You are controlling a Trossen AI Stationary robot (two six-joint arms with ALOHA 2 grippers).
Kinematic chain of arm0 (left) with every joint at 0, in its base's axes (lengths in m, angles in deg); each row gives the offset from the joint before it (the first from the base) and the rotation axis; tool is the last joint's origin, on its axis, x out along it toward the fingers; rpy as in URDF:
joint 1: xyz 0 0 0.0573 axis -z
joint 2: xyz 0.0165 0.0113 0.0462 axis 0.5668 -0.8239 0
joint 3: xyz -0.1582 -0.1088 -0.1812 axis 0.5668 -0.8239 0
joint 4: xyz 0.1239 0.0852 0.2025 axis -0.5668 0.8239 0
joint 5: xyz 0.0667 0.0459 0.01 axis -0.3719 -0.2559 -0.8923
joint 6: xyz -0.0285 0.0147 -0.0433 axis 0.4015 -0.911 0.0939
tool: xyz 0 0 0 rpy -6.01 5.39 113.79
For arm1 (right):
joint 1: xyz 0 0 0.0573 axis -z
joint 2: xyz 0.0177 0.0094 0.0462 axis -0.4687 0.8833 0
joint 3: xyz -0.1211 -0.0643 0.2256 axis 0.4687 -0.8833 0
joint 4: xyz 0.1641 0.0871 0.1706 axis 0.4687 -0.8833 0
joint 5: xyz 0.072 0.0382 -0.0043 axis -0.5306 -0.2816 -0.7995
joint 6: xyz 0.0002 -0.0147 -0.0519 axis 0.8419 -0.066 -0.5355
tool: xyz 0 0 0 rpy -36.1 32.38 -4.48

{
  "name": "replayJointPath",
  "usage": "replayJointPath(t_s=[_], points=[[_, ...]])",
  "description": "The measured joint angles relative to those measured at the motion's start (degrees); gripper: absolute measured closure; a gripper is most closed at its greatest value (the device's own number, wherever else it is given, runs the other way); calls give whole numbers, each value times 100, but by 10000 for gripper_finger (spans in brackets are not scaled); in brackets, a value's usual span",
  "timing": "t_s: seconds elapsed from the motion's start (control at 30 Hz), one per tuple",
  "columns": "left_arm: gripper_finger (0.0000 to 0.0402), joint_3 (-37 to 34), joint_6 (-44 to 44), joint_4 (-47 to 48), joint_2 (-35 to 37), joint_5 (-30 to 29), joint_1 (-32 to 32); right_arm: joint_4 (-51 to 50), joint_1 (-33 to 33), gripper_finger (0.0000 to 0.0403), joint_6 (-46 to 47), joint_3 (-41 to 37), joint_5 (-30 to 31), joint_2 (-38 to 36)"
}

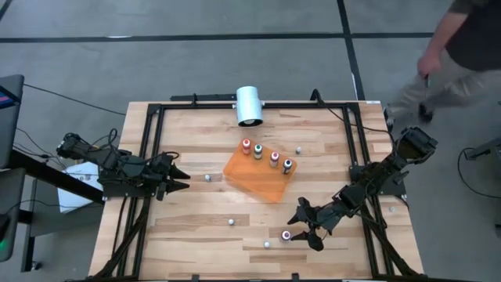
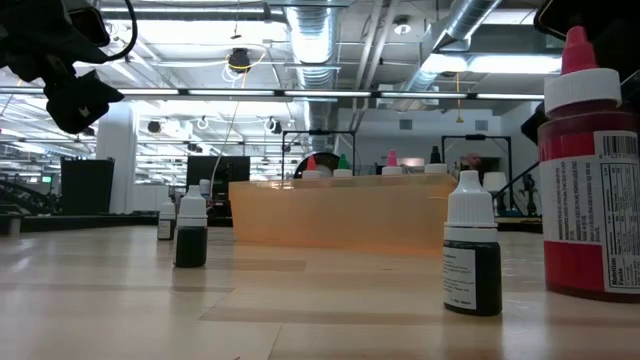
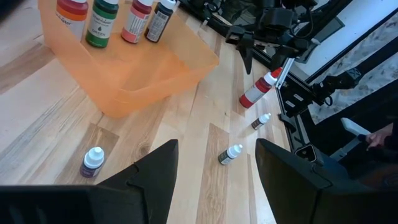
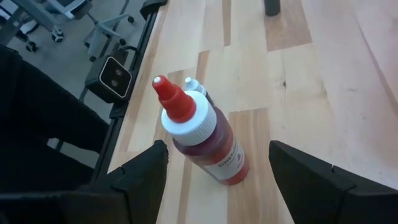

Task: Pick & Place food coloring
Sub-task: Put the red food coloring bottle into the bin

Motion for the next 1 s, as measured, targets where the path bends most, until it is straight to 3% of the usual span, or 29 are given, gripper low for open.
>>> replayJointPath(t_s=[0.73,1.0], points=[[195,0,-9,4,0,-5,0,-135,111,135,-337,6,-226,27],[195,0,-13,2,-2,-2,0,-3,35,135,-337,582,-246,1093]])
